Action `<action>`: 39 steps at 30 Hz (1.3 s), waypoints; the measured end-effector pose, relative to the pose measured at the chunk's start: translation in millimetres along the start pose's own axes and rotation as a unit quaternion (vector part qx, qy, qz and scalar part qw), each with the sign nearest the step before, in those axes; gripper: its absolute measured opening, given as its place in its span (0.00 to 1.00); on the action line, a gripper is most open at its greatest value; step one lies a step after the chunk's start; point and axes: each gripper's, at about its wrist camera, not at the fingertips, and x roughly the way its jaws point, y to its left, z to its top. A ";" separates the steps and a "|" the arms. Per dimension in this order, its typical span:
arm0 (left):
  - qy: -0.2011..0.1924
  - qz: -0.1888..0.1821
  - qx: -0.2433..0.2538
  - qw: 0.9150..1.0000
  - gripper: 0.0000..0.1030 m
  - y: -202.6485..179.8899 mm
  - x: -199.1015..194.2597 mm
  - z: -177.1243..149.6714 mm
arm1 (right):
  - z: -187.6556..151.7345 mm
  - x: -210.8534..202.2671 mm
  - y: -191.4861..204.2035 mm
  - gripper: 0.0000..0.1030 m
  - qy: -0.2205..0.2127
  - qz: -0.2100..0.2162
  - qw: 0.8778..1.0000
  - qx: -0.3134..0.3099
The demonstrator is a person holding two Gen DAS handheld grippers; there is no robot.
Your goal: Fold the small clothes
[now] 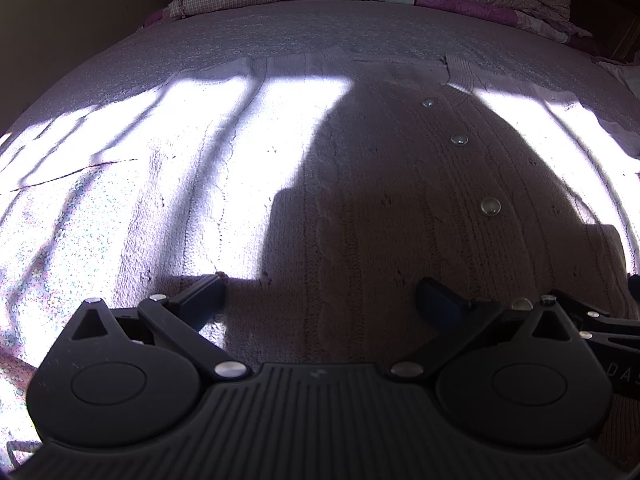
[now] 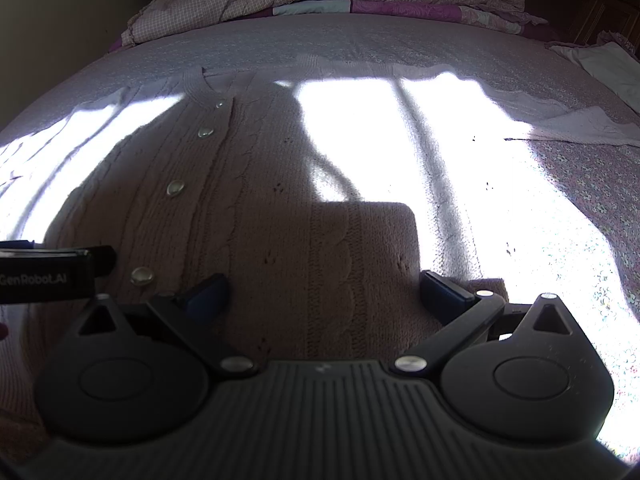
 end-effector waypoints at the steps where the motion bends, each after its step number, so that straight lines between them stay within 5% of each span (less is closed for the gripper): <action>1: 0.000 0.000 0.000 1.000 1.00 0.0 0.0 0.0 | -0.1 0.0 0.0 1.00 0.000 0.000 1.000 0.000; 20: 0.007 -0.003 -0.002 1.000 1.00 3.3 1.1 2.8 | 1.9 -1.2 0.2 1.00 0.005 -0.001 1.000 0.001; 39: 0.026 -0.009 -0.006 1.000 1.00 14.3 -22.2 35.5 | 33.9 -15.7 -34.3 1.00 0.043 0.055 0.997 0.028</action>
